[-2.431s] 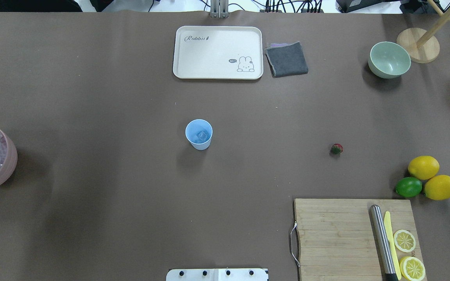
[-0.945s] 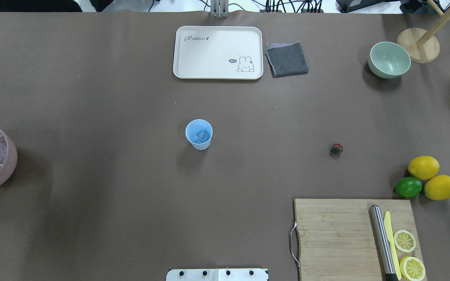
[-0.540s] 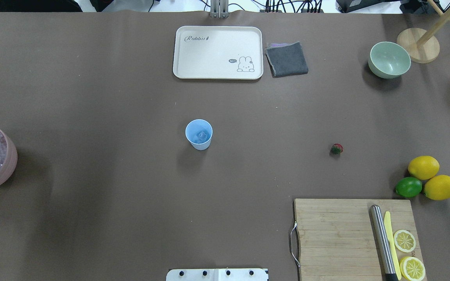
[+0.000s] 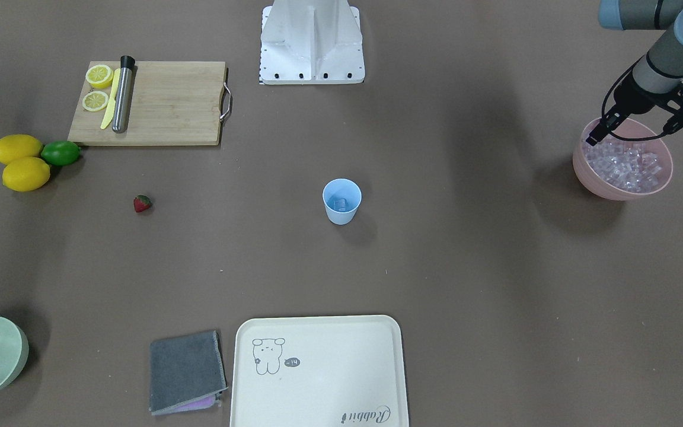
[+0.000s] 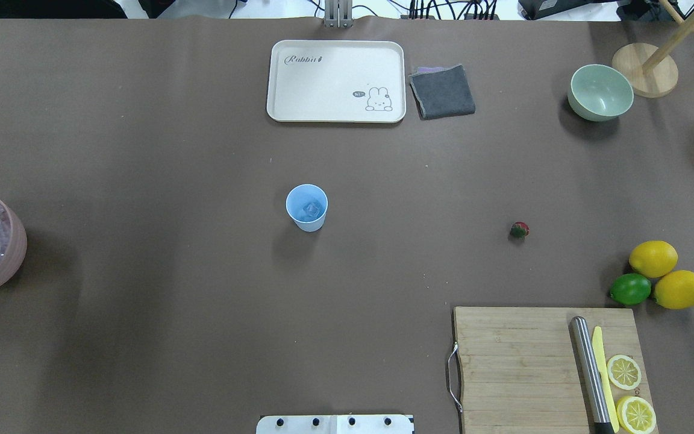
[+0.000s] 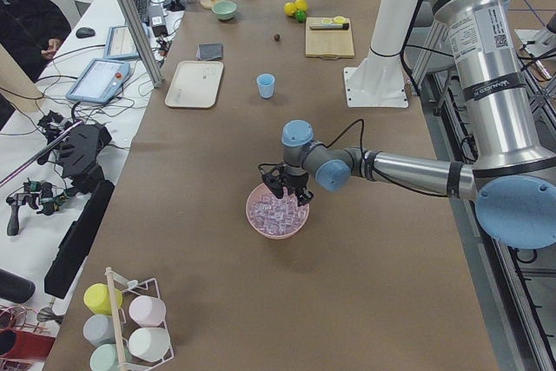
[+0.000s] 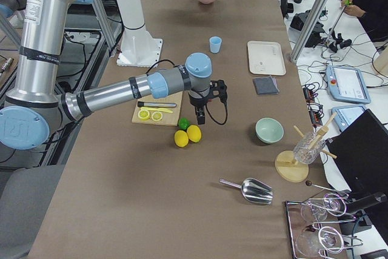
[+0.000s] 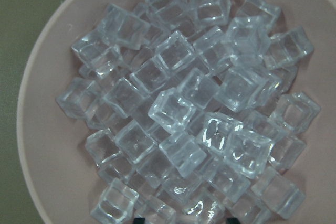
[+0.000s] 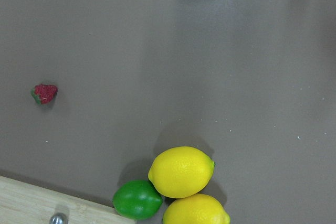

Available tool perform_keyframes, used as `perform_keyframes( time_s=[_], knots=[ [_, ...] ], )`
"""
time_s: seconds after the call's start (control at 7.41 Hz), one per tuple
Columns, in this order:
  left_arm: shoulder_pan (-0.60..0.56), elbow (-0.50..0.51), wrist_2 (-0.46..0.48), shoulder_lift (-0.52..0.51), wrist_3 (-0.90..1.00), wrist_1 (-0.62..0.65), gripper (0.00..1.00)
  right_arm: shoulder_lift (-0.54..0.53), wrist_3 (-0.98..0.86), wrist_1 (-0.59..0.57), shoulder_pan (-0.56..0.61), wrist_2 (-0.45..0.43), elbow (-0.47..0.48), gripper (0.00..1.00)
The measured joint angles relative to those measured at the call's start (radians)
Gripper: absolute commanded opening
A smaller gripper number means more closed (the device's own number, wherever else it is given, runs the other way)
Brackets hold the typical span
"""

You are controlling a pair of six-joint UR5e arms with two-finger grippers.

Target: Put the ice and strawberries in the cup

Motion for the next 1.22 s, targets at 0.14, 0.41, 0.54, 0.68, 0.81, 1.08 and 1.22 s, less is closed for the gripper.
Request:
perform_keyframes(
  time_s=[0.14,0.41,0.54,0.68,0.81,1.08,1.22],
  knots=[
    [0.001,0.000,0.002,-0.001,0.000,0.000,0.55,-0.002,0.000,0.000,0.000,0.000,0.000,1.00],
    [0.006,0.001,0.006,-0.003,-0.003,0.000,0.52,-0.007,0.000,0.000,0.000,0.000,0.003,1.00],
    [0.008,0.002,0.010,-0.004,-0.004,0.000,0.50,-0.009,0.000,0.000,0.000,0.000,0.004,1.00],
    [0.011,0.002,0.016,-0.004,-0.004,0.000,0.46,-0.012,0.000,0.000,0.000,0.000,0.006,1.00],
    [0.013,0.005,0.019,-0.005,-0.005,0.000,0.45,-0.014,0.000,0.000,0.000,0.000,0.007,1.00],
    [0.014,0.008,0.021,-0.008,-0.005,0.000,0.40,-0.023,0.000,0.000,0.002,0.000,0.012,1.00],
    [0.015,0.008,0.021,-0.011,-0.008,0.000,0.32,-0.025,0.000,0.000,0.003,0.000,0.014,1.00]
  ],
)
